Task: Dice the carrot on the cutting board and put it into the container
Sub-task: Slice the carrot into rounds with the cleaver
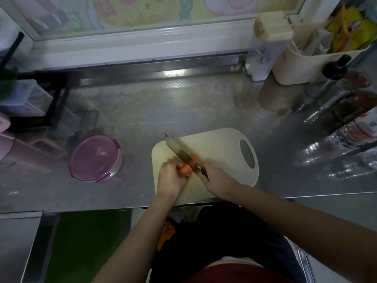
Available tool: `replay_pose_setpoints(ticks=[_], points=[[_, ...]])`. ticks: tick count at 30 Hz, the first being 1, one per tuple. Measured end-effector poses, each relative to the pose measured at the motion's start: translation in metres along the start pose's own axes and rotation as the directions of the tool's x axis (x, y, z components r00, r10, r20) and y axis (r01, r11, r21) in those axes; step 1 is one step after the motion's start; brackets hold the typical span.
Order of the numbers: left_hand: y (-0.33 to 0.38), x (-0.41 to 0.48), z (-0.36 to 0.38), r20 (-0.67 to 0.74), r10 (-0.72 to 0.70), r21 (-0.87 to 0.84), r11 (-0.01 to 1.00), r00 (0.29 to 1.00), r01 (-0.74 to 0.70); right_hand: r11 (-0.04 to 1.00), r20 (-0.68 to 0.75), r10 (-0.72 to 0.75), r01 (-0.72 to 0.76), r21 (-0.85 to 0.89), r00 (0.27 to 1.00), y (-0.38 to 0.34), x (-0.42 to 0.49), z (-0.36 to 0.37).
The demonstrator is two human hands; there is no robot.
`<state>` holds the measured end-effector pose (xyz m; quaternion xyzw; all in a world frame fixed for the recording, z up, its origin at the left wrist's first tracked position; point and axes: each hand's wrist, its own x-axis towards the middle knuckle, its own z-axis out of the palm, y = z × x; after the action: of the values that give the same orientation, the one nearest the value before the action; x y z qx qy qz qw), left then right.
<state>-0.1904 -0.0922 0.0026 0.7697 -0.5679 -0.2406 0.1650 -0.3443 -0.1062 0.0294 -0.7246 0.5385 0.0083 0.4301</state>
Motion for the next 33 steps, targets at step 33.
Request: replay_pose_setpoints(ticks=[33], points=[[-0.004, -0.003, -0.001, 0.003, 0.05, -0.065, 0.997, 0.999, -0.049, 0.995, -0.168, -0.013, 0.029, 0.095, 0.986, -0.01, -0.015, -0.012]])
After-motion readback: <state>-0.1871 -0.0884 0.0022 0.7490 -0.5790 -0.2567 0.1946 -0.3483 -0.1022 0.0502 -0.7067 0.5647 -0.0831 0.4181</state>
